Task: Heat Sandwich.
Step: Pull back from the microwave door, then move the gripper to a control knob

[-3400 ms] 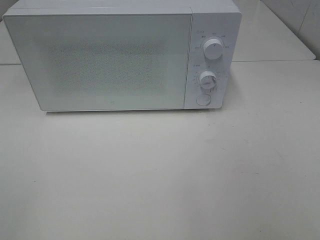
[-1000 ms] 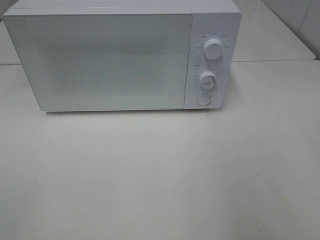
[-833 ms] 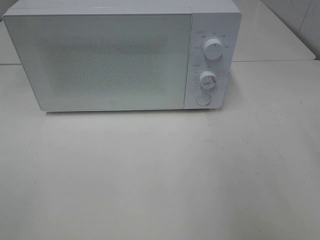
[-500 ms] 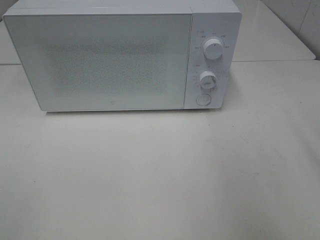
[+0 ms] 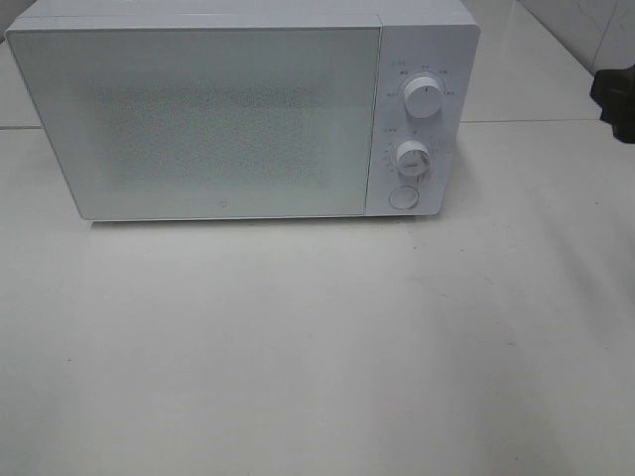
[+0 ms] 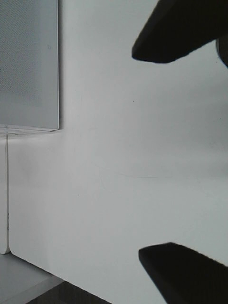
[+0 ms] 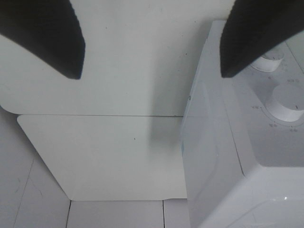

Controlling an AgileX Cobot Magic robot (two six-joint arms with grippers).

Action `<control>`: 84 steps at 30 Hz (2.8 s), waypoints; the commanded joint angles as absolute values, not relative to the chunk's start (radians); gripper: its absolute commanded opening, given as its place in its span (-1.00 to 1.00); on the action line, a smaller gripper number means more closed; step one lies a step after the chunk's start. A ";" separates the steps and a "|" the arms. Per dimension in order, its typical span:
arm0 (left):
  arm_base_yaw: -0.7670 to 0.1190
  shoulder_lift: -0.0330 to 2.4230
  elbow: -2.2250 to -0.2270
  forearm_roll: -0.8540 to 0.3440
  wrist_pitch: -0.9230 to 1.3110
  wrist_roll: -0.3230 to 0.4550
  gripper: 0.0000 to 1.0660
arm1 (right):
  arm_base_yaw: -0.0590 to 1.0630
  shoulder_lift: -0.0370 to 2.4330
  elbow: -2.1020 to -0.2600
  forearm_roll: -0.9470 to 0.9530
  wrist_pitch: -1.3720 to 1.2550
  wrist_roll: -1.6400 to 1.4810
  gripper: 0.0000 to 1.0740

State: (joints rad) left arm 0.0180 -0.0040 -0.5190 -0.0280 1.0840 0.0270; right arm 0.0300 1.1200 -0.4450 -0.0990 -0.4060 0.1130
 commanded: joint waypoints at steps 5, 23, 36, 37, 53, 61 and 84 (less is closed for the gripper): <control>0.020 -0.028 -0.517 -0.037 1.069 0.025 0.83 | 0.083 1.223 -0.359 0.025 -0.671 0.101 0.41; 0.020 -0.028 -0.517 -0.037 1.069 0.025 0.83 | 0.454 1.426 -0.294 0.477 -0.981 -0.299 0.40; 0.020 -0.028 -0.517 -0.037 1.069 0.025 0.83 | 0.750 1.606 -0.296 0.810 -1.223 -0.332 0.40; 0.020 -0.028 -0.517 -0.037 1.069 0.025 0.83 | 0.750 1.606 -0.296 0.810 -1.223 -0.332 0.40; 0.020 -0.028 -0.517 -0.037 1.069 0.025 0.83 | 0.852 1.651 -0.296 0.919 -1.290 -0.331 0.40; 0.020 -0.028 -0.517 -0.037 1.069 0.025 0.83 | 0.848 1.668 -0.338 0.917 -1.297 -0.328 0.40; 0.020 -0.028 -0.517 -0.037 1.069 0.025 0.83 | 0.742 1.909 -0.596 0.815 -1.256 -0.324 0.40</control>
